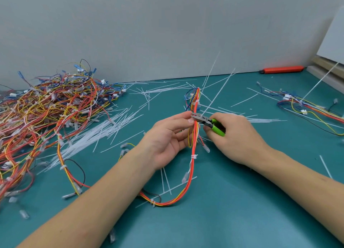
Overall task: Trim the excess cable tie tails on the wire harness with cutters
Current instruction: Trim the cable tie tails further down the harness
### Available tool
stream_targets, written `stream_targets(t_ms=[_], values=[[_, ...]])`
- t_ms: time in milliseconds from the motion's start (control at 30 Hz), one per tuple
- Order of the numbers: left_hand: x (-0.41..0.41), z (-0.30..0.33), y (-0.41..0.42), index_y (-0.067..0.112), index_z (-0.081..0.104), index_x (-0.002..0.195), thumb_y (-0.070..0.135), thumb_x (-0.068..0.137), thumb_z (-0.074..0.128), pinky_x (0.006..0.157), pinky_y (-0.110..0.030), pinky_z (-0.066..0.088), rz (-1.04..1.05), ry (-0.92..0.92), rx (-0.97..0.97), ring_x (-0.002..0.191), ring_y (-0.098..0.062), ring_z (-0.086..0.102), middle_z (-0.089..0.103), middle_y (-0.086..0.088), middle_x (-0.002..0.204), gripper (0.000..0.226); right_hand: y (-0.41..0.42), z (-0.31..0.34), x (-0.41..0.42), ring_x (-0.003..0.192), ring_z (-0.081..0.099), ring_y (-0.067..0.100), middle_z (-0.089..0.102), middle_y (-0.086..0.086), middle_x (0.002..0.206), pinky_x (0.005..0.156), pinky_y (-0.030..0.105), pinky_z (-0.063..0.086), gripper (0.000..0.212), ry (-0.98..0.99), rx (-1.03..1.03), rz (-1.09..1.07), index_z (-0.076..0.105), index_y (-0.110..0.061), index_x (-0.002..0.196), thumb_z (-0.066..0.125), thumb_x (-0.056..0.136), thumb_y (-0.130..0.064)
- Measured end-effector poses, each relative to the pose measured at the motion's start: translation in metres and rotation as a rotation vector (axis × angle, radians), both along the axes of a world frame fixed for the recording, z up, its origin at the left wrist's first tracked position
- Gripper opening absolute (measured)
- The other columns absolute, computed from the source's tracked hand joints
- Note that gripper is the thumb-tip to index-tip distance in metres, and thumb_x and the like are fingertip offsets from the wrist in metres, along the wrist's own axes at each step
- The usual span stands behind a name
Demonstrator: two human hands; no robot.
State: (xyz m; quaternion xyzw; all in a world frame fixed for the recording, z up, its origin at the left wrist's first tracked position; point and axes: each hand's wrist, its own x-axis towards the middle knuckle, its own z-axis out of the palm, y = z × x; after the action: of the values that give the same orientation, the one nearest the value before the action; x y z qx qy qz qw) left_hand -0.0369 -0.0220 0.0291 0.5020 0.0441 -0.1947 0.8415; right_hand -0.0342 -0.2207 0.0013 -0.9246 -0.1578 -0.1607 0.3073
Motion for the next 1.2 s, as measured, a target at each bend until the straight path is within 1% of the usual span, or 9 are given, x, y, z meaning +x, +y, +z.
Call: stream_targets(t_ms=[167,367,667,767,833,900,1033,1100,1200], values=[[0.0011,-0.0013,0.0005,0.004,0.066,0.125,-0.003,0.088,0.065,0.073,-0.029,0.059,0.014,-0.008,0.043,0.068,-0.014,0.07,0.073,-0.009,0.092,0.037,-0.0011,-0.0014,0.0023,0.061,0.05,0.015,0.052,-0.005,0.058,0.058,0.039,0.046,0.034,0.028,-0.036,-0.031,0.054,-0.021,0.071,0.062,0.096,-0.042],[-0.0006,-0.0005,-0.002,0.004,0.064,0.128,-0.003,0.089,0.065,0.075,-0.03,0.058,0.001,-0.016,0.059,0.068,-0.015,0.069,0.072,-0.009,0.101,0.04,-0.0027,-0.0022,0.0013,0.055,0.043,0.021,0.045,-0.001,0.051,0.051,0.038,0.042,0.048,0.067,-0.058,-0.092,0.047,-0.017,0.064,0.06,0.096,-0.051],[-0.0011,0.0021,0.0005,0.004,0.065,0.128,-0.003,0.089,0.065,0.074,-0.031,0.058,0.001,-0.013,0.088,0.065,-0.015,0.069,0.074,-0.007,0.089,0.039,-0.0008,-0.0008,0.001,0.073,0.05,0.012,0.055,-0.009,0.065,0.066,0.036,0.041,0.023,-0.017,-0.028,0.029,0.061,-0.024,0.081,0.064,0.096,-0.04],[0.0004,0.0023,0.0014,0.003,0.064,0.13,-0.002,0.089,0.065,0.076,-0.031,0.057,-0.017,-0.015,0.097,0.065,-0.015,0.069,0.072,-0.007,0.091,0.041,-0.0024,-0.0026,0.0024,0.062,0.049,0.014,0.054,-0.006,0.059,0.061,0.039,0.047,0.032,0.007,-0.018,0.002,0.058,-0.023,0.074,0.063,0.095,-0.046],[0.0006,0.002,0.0018,0.003,0.064,0.13,-0.002,0.089,0.065,0.076,-0.031,0.057,-0.024,-0.016,0.096,0.065,-0.015,0.068,0.072,-0.008,0.091,0.041,-0.0028,-0.0031,0.0026,0.054,0.043,0.016,0.051,-0.005,0.055,0.051,0.036,0.042,0.045,0.041,-0.028,-0.047,0.051,-0.021,0.068,0.058,0.095,-0.057],[0.0004,0.0016,0.0019,0.003,0.064,0.13,-0.002,0.089,0.065,0.073,-0.03,0.058,-0.034,-0.021,0.1,0.064,-0.015,0.068,0.072,-0.008,0.09,0.041,-0.0018,-0.0034,0.0013,0.052,0.04,0.016,0.052,-0.01,0.057,0.047,0.032,0.034,0.045,0.055,-0.075,-0.091,0.05,-0.025,0.072,0.053,0.095,-0.064],[0.0001,0.0017,0.0021,0.003,0.064,0.13,-0.003,0.089,0.065,0.073,-0.029,0.059,-0.034,-0.03,0.103,0.066,-0.015,0.069,0.073,-0.008,0.089,0.041,-0.0011,-0.0033,-0.0004,0.053,0.041,0.016,0.049,-0.004,0.054,0.049,0.034,0.038,0.052,0.026,-0.04,-0.08,0.046,-0.018,0.066,0.057,0.095,-0.061],[0.0003,0.0021,0.0022,0.002,0.064,0.13,-0.003,0.09,0.065,0.076,-0.029,0.058,-0.028,-0.04,0.106,0.068,-0.015,0.07,0.073,-0.008,0.09,0.041,-0.0014,-0.0029,0.0004,0.056,0.045,0.014,0.049,-0.003,0.054,0.054,0.038,0.044,0.047,-0.004,-0.026,-0.046,0.049,-0.019,0.068,0.061,0.095,-0.056],[0.0004,0.0016,0.0018,0.002,0.065,0.13,-0.002,0.09,0.065,0.079,-0.03,0.057,-0.03,-0.049,0.113,0.069,-0.015,0.07,0.073,-0.007,0.092,0.041,-0.0018,-0.0026,0.0024,0.069,0.049,0.012,0.054,-0.004,0.062,0.062,0.038,0.044,0.036,-0.023,-0.034,-0.004,0.056,-0.021,0.075,0.062,0.097,-0.05]])
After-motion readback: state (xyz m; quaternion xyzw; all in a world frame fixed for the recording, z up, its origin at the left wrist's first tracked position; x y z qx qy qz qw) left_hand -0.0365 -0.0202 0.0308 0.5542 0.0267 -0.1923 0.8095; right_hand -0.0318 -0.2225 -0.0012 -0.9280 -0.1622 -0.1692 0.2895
